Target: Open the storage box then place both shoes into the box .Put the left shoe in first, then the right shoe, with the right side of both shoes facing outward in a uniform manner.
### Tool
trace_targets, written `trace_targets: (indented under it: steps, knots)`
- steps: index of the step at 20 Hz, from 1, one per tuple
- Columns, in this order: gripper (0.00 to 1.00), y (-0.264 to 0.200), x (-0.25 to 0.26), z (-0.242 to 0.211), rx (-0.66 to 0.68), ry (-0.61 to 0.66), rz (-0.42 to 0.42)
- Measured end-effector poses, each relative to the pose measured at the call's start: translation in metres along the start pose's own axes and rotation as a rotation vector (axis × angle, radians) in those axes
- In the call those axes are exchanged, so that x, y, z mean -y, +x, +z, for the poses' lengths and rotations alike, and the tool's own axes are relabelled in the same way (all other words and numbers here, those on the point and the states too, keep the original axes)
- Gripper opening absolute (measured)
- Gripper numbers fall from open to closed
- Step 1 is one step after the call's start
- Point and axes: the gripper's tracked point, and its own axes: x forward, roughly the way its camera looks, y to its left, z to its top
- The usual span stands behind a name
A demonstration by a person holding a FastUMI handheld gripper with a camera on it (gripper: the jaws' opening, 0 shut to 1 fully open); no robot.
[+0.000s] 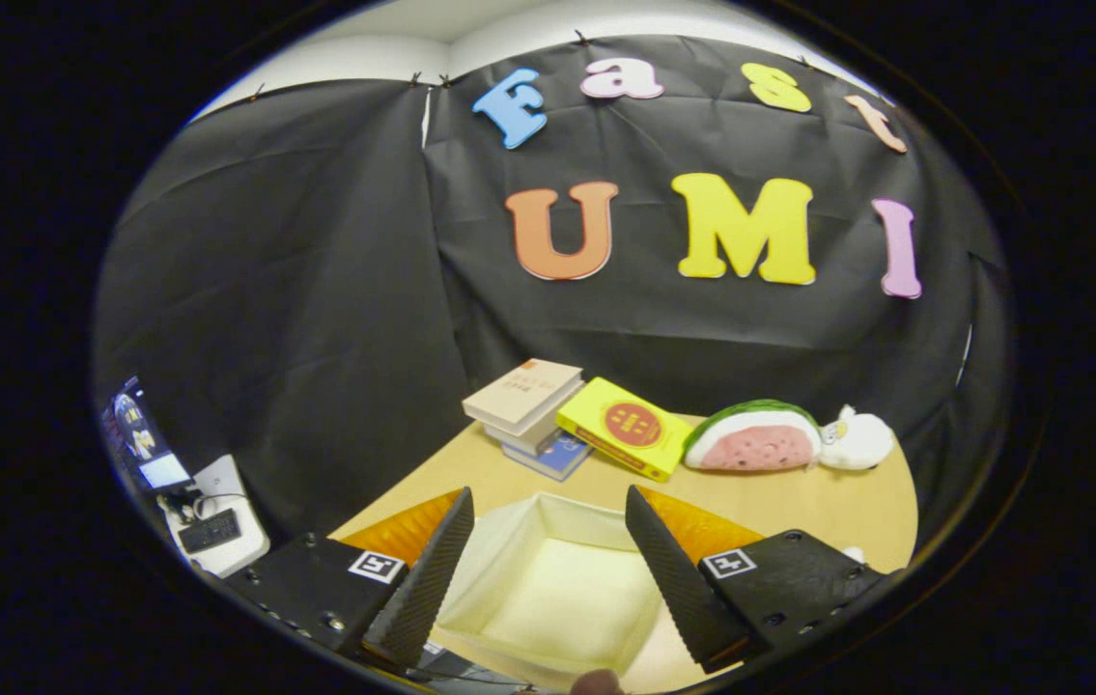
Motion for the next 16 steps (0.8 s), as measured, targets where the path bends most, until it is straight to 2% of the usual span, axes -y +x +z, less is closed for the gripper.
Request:
trace_targets:
  steps: [5, 8, 10, 16]
  knots:
    - [0.95, -0.039, 0.115, -0.021, 0.05, 0.01, -0.133]
    - [0.96, -0.057, 0.173, -0.042, 0.063, 0.011, -0.167]
    - [0.96, -0.058, 0.208, -0.068, 0.024, 0.022, -0.195]
    - [0.96, -0.059, 0.273, -0.129, -0.047, 0.14, -0.207]
